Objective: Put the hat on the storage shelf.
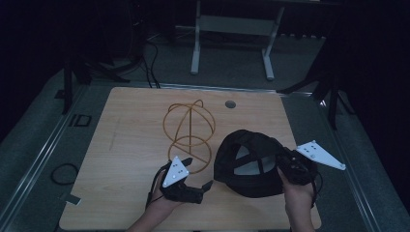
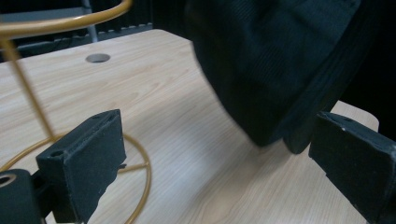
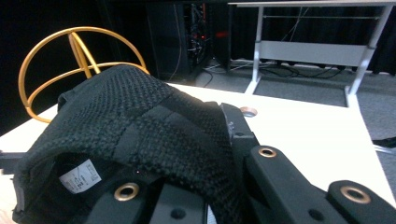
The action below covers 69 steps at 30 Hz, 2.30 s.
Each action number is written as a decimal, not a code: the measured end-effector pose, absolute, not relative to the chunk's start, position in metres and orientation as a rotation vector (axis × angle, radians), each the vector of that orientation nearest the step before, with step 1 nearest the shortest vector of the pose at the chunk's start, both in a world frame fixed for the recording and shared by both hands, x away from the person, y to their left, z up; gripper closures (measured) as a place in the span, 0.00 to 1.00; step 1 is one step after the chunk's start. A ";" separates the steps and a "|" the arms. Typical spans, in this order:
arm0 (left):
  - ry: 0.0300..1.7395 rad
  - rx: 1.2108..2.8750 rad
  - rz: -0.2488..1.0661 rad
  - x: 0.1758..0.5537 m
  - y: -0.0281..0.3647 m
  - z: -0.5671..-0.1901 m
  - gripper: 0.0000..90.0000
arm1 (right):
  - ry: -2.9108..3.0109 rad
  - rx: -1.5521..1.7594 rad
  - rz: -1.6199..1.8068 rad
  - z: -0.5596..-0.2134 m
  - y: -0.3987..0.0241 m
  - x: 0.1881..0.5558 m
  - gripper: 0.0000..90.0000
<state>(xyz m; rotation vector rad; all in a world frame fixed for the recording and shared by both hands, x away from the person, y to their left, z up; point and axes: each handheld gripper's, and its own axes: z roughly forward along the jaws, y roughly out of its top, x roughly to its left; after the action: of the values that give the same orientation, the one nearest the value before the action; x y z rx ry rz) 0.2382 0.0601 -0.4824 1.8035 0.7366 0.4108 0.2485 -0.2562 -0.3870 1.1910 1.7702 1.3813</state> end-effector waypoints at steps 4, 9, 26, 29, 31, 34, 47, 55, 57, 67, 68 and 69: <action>0.727 1.827 0.383 0.245 0.047 -0.479 0.06 | 1.796 1.183 1.384 -0.390 -0.252 0.248 0.99; 0.707 1.822 0.368 0.252 0.040 -0.476 0.17 | 1.815 1.165 1.395 -0.391 -0.248 0.246 0.99; 0.776 1.784 0.388 0.258 0.029 -0.460 0.72 | 1.845 1.132 1.382 -0.391 -0.246 0.237 0.99; 0.797 1.777 0.411 0.258 0.030 -0.454 0.93 | 1.861 1.122 1.375 -0.393 -0.245 0.234 0.99; 0.791 1.768 0.402 0.260 0.032 -0.450 0.97 | 1.868 1.121 1.371 -0.395 -0.244 0.233 0.99; 0.772 1.766 0.411 0.259 0.032 -0.443 0.97 | 1.877 1.127 1.370 -0.398 -0.245 0.232 0.99; 0.741 1.737 0.516 0.254 0.036 -0.415 0.98 | 1.928 1.129 1.370 -0.413 -0.256 0.219 0.98; 0.748 1.726 0.511 0.257 0.036 -0.411 0.98 | 1.979 1.104 1.380 -0.419 -0.259 0.214 0.90; 0.745 1.720 0.517 0.256 0.036 -0.410 0.98 | 1.996 1.082 1.413 -0.417 -0.260 0.212 0.82; 0.707 1.718 0.509 0.249 0.031 -0.404 0.98 | 2.154 0.941 1.413 -0.411 -0.287 0.187 0.53; 0.706 1.717 0.509 0.248 0.031 -0.404 0.98 | 2.161 0.942 1.411 -0.411 -0.289 0.185 0.51; 0.708 1.714 0.503 0.248 0.031 -0.403 0.98 | 2.176 0.937 1.411 -0.412 -0.290 0.183 0.49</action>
<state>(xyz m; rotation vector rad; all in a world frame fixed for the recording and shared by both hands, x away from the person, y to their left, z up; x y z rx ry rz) 0.2485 0.0312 -0.4031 1.7142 0.7079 0.5030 0.1829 -0.2904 -0.4122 0.9372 2.1763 1.4112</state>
